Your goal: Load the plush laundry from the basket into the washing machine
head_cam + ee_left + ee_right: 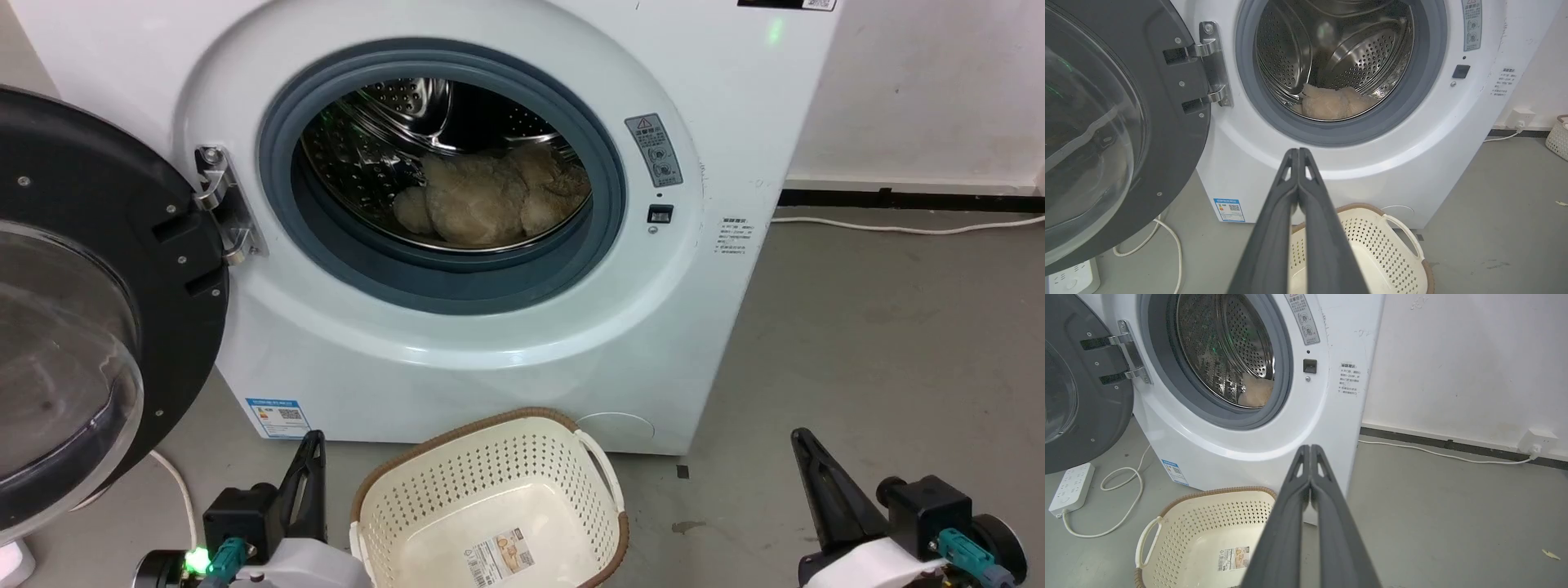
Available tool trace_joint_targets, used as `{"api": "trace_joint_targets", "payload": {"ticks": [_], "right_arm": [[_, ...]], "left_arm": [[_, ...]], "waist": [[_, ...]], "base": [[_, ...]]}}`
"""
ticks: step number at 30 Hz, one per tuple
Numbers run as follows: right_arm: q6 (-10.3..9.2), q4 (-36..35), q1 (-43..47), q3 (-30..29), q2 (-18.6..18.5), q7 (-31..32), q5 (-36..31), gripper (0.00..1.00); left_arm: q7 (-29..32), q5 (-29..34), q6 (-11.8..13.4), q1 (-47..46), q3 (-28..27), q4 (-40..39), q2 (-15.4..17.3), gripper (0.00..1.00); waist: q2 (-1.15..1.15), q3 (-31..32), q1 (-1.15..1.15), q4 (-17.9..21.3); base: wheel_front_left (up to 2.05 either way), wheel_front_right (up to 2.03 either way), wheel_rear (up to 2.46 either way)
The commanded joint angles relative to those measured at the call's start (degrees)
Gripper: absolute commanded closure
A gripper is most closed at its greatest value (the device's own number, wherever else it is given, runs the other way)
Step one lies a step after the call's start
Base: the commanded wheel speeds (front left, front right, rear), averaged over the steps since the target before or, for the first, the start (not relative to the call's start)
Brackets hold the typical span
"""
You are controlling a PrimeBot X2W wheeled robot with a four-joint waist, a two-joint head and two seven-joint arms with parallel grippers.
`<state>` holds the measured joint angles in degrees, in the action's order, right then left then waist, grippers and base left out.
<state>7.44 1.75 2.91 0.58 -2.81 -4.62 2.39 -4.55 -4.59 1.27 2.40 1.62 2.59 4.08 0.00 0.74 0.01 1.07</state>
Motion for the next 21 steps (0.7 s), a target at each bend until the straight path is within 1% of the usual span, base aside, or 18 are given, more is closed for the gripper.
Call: {"api": "trace_joint_targets", "payload": {"ticks": [1,21], "right_arm": [[0.03,-0.4,-0.9,-0.1,0.0,0.3,-0.5,1.0],[0.04,-1.2,-2.1,-0.4,-0.1,2.8,-1.6,1.0]], "left_arm": [[0.3,0.7,-0.3,-0.7,-0.2,-0.4,-0.3,1.0],[2.7,2.9,-0.8,-1.7,-1.0,-1.7,-0.8,1.0]], "waist": [[0.0,0.0,-0.01,0.0],[0.0,-0.4,-0.01,-0.6]], "base": [[0.0,0.0,0.0],[0.0,0.0,0.0]]}}
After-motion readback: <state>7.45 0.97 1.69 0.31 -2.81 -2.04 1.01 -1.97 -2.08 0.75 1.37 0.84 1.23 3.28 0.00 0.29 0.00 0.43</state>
